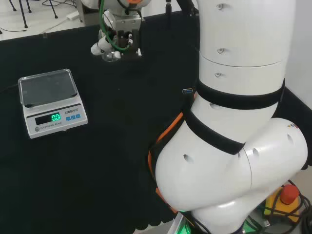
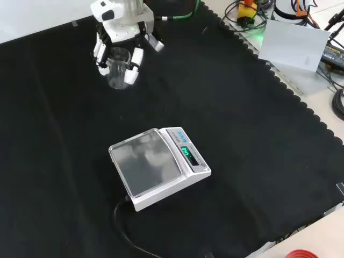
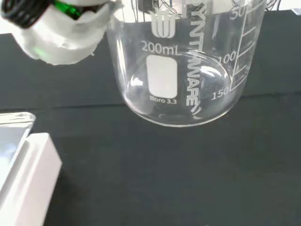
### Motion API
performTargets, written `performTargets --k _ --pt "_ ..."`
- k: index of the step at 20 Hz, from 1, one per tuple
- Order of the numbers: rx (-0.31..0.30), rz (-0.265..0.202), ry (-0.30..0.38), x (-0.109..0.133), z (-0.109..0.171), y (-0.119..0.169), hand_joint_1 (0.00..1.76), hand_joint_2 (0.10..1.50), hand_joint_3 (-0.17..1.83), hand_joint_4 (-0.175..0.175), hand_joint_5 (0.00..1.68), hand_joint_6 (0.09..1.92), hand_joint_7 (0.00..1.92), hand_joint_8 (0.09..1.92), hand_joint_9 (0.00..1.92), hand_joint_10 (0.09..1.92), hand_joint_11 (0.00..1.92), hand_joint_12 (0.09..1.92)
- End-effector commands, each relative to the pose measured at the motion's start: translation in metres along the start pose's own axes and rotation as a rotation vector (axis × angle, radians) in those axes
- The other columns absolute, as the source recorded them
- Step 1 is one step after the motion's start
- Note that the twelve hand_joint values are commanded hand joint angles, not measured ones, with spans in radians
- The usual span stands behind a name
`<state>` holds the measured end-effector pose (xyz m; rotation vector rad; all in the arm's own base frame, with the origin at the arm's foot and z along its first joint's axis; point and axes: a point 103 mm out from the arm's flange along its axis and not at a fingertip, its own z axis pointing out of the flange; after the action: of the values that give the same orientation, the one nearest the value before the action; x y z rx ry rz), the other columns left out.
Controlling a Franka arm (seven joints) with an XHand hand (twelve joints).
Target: Put the beaker on the electronic balance.
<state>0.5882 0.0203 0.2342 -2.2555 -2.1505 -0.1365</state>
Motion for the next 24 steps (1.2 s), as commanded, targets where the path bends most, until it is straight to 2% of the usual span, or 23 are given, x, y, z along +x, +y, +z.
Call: performTargets --k 1,4,6,13,19,24 --pt "-0.007 -0.076 -0.016 0.077 -0.007 -0.009 1.14 0.89 0.20 0.064 1.25 0.58 1.19 0.77 1.47 0.33 1.35 0.82" --pt "-0.001 -0.121 -0.004 0.111 -0.004 -0.012 1.14 0.89 0.20 0.063 1.25 0.58 1.19 0.77 1.47 0.33 1.35 0.82" --pt "0.000 -0.153 0.016 0.124 -0.002 -0.013 1.14 0.89 0.20 0.063 1.25 0.58 1.19 0.77 1.47 0.33 1.35 0.81" --pt "0.010 -0.222 -0.008 0.184 0.010 -0.014 1.14 0.88 0.21 0.059 1.26 0.56 1.19 0.77 1.48 0.32 1.36 0.81" --pt "0.020 -0.258 -0.018 0.201 0.027 -0.004 1.14 0.87 0.23 0.055 1.27 0.54 1.20 0.77 1.48 0.31 1.37 0.79" --pt "0.048 -0.257 -0.026 0.200 0.049 0.007 1.15 0.85 0.26 0.057 1.29 0.53 1.20 0.76 1.49 0.30 1.37 0.78"
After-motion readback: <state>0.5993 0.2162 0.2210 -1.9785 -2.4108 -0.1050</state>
